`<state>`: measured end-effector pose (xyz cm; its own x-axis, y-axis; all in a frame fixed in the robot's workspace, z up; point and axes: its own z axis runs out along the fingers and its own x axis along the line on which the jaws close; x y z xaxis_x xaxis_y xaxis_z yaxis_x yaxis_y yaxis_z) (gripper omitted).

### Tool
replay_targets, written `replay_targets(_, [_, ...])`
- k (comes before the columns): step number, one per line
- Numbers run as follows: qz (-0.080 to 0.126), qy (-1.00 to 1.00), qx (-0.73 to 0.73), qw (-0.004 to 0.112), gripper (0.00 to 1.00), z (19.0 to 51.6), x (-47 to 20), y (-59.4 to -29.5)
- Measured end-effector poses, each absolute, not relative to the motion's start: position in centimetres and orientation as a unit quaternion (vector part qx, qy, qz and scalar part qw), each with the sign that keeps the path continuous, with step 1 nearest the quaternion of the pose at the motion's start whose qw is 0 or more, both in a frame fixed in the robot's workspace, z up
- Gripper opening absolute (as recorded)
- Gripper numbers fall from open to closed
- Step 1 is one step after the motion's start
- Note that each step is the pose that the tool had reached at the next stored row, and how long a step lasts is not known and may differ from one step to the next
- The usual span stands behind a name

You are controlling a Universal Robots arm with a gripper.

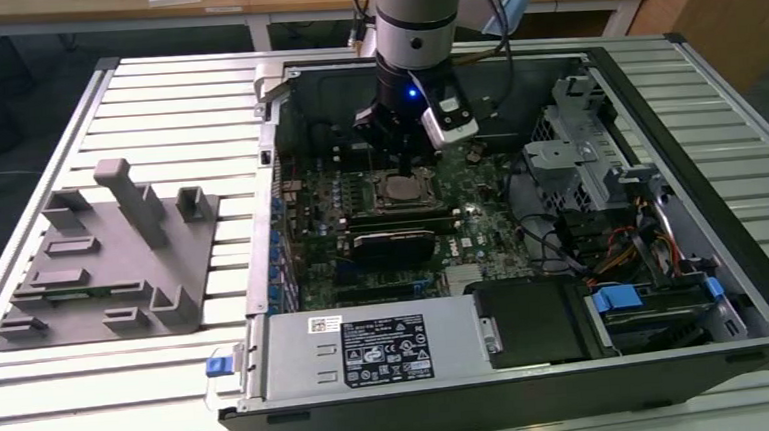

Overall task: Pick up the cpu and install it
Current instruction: 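Install the first cpu locking lever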

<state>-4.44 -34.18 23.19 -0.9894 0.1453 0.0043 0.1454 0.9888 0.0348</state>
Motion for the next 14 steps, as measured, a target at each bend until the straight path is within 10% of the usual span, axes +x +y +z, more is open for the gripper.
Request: replay_targets(14, [-0.019, -0.997, -0.073, 0.001, 0.11, 24.8, -4.4, -34.2])
